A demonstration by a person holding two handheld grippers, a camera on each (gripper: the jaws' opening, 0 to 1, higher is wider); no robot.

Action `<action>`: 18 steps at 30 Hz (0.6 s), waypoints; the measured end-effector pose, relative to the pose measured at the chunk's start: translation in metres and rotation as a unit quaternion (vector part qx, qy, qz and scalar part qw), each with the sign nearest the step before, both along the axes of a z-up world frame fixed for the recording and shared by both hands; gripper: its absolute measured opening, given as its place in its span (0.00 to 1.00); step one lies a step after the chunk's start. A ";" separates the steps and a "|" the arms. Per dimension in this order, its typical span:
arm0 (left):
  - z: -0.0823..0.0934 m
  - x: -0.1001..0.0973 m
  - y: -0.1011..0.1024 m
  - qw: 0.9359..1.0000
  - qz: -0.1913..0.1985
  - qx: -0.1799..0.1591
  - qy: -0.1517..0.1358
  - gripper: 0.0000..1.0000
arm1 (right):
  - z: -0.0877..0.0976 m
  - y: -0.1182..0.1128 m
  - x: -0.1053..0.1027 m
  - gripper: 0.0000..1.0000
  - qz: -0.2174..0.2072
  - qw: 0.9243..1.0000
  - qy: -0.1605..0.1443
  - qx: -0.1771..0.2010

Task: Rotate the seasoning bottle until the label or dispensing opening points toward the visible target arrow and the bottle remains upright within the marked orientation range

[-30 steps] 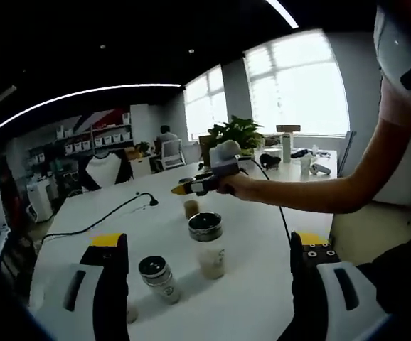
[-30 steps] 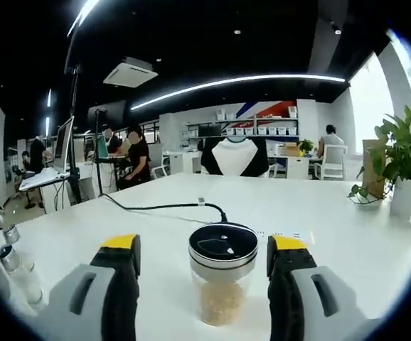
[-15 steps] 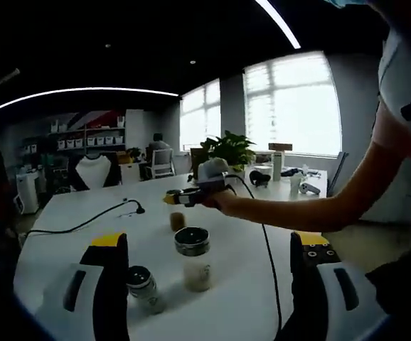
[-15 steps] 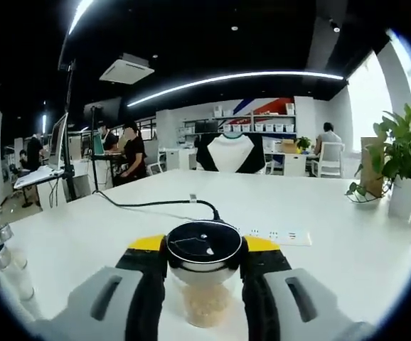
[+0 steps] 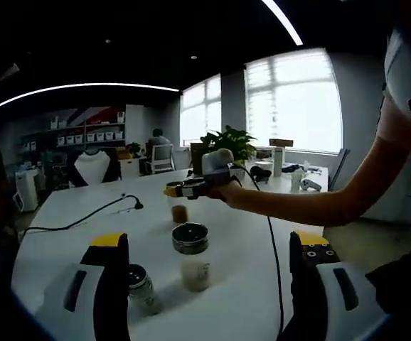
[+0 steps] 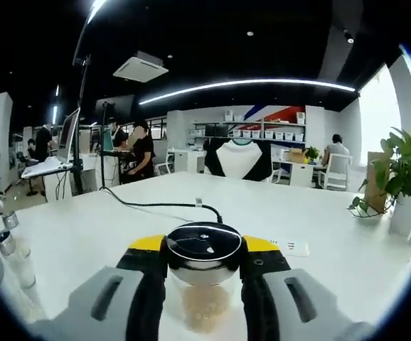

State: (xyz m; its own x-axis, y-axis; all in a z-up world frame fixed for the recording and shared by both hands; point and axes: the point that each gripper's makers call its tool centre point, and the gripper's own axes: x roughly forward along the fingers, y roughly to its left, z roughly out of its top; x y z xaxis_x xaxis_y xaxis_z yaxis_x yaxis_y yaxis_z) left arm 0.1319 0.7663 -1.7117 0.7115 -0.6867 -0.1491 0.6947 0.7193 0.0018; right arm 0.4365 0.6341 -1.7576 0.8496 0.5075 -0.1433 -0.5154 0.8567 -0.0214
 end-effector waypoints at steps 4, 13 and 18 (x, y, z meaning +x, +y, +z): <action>-0.003 -0.001 -0.001 1.000 0.001 0.004 0.004 0.98 | 0.014 -0.007 -0.014 0.37 0.001 1.000 -0.017 0.000; -0.001 0.001 0.001 1.000 0.020 0.004 -0.002 0.98 | 0.035 -0.025 -0.043 0.37 -0.005 0.999 -0.036 0.005; 0.002 -0.003 0.000 1.000 0.024 0.001 -0.005 0.98 | 0.039 -0.033 -0.060 0.37 -0.010 0.999 -0.041 0.000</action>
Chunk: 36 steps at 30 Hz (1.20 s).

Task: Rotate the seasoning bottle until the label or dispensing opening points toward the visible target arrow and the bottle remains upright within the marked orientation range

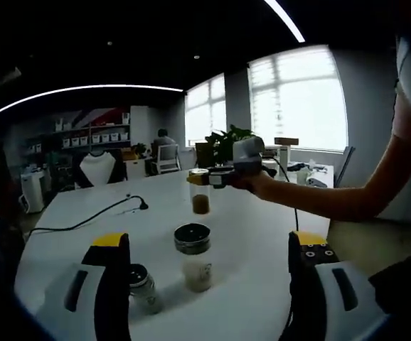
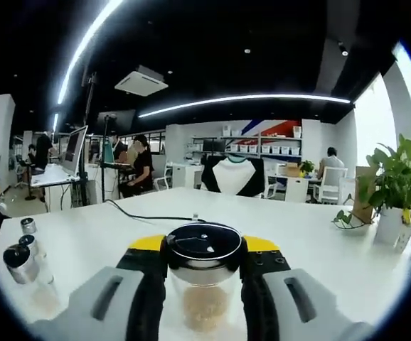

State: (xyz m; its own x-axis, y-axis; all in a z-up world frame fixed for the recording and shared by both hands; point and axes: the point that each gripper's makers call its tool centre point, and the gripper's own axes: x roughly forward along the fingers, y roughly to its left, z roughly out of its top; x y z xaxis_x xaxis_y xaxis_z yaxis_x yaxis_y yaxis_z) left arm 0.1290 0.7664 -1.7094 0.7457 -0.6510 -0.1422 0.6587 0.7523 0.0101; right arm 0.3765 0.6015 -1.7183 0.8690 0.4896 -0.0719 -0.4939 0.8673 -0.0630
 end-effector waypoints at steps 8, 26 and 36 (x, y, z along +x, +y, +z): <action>-0.004 -0.007 -0.007 1.000 -0.011 0.007 0.002 0.98 | 0.017 0.003 -0.040 0.37 0.021 0.999 -0.007 0.025; -0.011 -0.021 -0.031 0.999 -0.044 0.006 -0.006 0.98 | 0.063 0.021 -0.147 0.37 0.100 0.993 -0.042 0.045; -0.020 -0.028 -0.054 0.997 -0.071 0.010 -0.002 0.96 | 0.031 0.038 -0.192 0.37 0.137 0.989 -0.008 0.061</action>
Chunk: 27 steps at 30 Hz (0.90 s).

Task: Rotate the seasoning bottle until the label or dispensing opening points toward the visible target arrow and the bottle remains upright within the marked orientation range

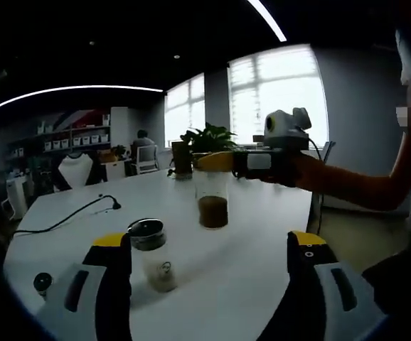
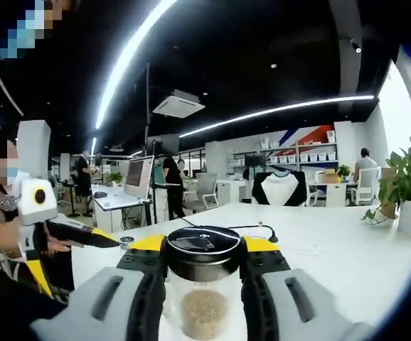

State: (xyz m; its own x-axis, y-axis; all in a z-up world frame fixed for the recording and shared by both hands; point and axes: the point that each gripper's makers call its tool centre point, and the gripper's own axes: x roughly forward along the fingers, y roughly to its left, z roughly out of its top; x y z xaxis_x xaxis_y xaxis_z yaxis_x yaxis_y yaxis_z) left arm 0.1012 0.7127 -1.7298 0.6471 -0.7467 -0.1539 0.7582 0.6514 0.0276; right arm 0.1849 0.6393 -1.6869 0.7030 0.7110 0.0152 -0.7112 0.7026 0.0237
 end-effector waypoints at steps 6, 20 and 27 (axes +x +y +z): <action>-0.018 0.000 -0.011 1.000 -0.023 0.022 -0.002 0.96 | -0.016 0.013 -0.025 0.37 0.039 0.999 0.026 0.004; -0.022 0.005 -0.033 0.996 -0.081 -0.027 0.007 0.87 | 0.007 0.039 -0.059 0.37 0.101 0.995 0.023 0.012; -0.019 0.008 -0.042 0.992 -0.121 -0.034 -0.014 0.69 | 0.017 0.050 -0.073 0.37 0.135 0.991 0.004 0.007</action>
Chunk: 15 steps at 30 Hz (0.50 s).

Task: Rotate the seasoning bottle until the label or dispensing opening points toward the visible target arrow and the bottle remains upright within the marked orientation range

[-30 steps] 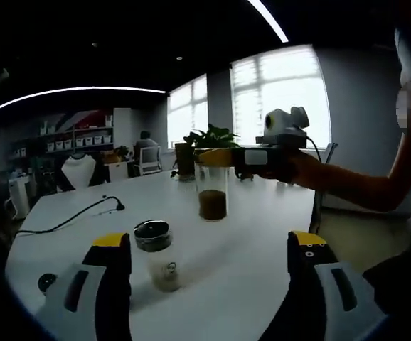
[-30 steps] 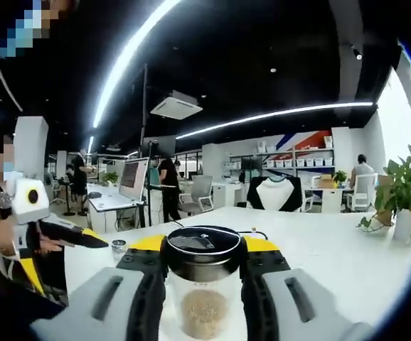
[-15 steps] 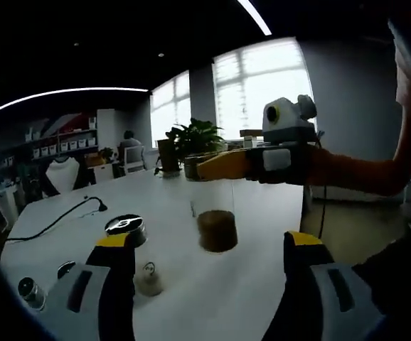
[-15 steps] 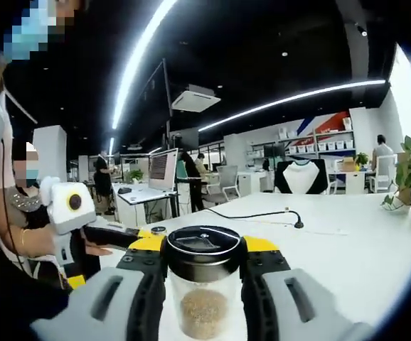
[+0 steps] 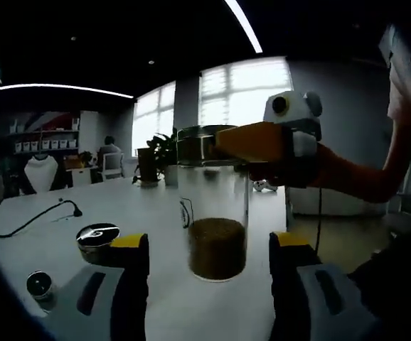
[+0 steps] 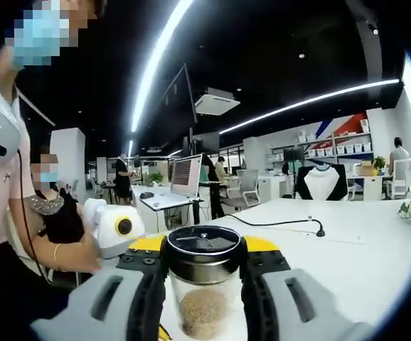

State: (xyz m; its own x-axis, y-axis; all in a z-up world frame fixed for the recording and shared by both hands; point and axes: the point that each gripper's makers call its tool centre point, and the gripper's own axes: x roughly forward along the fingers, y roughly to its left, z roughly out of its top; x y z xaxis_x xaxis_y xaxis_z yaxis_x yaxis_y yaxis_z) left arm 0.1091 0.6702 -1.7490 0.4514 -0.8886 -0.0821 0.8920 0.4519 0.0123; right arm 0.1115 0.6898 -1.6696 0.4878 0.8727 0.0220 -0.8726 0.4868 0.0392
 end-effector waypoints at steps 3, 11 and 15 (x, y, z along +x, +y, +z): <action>0.004 0.000 -0.002 1.000 -0.012 0.000 -0.003 0.66 | 0.000 0.003 -0.003 0.37 0.008 1.000 -0.002 -0.004; 0.009 -0.002 -0.010 0.999 -0.045 -0.012 0.004 0.54 | -0.006 0.007 -0.009 0.37 0.014 1.000 0.001 -0.012; 0.010 -0.010 -0.016 0.997 -0.074 -0.018 0.010 0.44 | -0.006 0.006 -0.009 0.37 0.013 1.000 0.002 -0.015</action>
